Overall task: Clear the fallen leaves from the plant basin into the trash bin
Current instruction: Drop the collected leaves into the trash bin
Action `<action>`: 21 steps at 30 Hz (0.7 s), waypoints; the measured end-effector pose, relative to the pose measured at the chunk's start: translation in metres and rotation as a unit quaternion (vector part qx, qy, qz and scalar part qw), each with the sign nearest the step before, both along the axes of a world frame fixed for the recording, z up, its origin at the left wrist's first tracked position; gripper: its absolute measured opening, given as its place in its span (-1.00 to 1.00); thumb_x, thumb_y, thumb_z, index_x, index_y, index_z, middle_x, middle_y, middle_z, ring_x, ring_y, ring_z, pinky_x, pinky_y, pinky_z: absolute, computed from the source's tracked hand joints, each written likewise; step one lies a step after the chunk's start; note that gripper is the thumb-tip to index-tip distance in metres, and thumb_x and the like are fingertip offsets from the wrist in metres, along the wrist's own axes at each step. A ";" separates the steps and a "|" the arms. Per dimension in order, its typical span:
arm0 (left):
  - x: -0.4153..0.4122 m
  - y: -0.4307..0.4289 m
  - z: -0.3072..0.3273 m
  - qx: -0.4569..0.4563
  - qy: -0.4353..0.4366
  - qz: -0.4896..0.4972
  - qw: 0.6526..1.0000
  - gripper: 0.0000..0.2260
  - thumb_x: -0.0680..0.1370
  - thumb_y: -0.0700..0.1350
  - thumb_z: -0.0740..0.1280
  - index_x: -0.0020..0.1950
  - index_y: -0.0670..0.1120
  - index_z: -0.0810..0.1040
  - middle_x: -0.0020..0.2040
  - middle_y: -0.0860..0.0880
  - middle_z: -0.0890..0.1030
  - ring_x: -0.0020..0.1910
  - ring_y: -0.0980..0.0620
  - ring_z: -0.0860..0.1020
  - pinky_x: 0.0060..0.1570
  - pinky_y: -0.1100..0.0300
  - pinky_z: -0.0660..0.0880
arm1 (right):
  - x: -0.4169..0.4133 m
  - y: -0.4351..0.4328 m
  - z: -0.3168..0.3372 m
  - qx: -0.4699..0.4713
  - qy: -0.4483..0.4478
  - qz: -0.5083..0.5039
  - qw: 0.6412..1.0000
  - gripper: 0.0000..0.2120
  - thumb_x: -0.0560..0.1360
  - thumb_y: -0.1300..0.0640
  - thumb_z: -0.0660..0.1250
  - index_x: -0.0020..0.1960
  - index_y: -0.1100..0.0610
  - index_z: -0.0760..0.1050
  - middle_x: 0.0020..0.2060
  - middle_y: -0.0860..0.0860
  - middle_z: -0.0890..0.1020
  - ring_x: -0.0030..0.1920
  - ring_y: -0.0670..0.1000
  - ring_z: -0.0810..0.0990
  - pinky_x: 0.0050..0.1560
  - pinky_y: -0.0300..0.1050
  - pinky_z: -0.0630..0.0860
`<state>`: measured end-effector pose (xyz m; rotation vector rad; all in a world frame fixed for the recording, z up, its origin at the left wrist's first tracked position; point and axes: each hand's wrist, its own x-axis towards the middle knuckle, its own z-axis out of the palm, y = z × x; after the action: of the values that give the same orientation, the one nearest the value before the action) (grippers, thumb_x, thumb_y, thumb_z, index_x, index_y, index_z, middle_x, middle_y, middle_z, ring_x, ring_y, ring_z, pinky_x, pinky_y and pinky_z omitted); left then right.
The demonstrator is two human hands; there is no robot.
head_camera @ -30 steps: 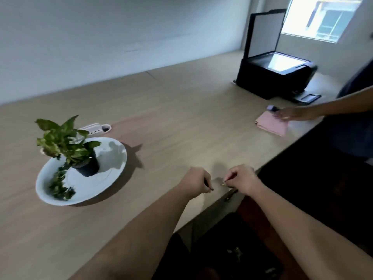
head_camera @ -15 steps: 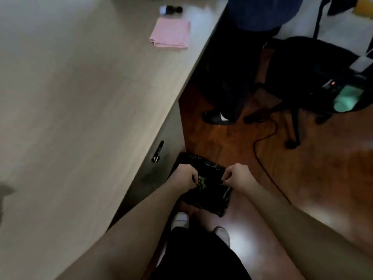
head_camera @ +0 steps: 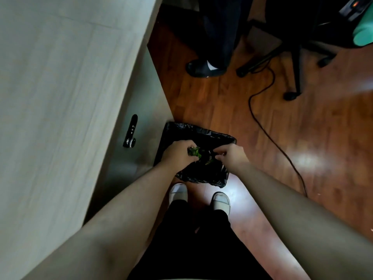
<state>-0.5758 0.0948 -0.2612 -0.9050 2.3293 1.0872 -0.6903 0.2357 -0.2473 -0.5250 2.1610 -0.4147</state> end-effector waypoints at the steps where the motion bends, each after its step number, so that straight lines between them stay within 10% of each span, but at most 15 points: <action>1: 0.001 0.000 0.003 -0.005 -0.007 -0.008 1.000 -0.66 0.44 -0.03 0.44 0.20 0.02 0.53 0.20 -0.06 0.59 0.20 -0.08 0.53 0.16 -0.03 0.53 | -0.001 0.001 0.003 0.002 0.002 0.004 1.000 -0.74 0.50 0.26 0.33 0.18 0.15 0.58 0.16 0.11 0.63 0.10 0.07 0.59 0.05 -0.27 0.40; 21: 0.062 -0.030 0.244 -0.182 0.120 0.211 0.953 -0.87 0.49 -0.16 0.33 -0.01 -0.11 0.64 -0.01 -0.11 0.69 0.02 -0.07 0.63 0.01 0.16 0.53 | -0.004 -0.084 0.229 -0.181 0.085 0.156 0.967 -0.92 0.48 0.19 0.36 -0.11 0.11 0.64 -0.12 0.03 0.66 -0.14 -0.02 0.62 0.04 -0.10 0.59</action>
<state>-0.5136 0.0644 -0.0169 -1.5428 2.6669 0.9777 -0.6943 0.1520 -0.0184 -1.1238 2.1221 -0.6095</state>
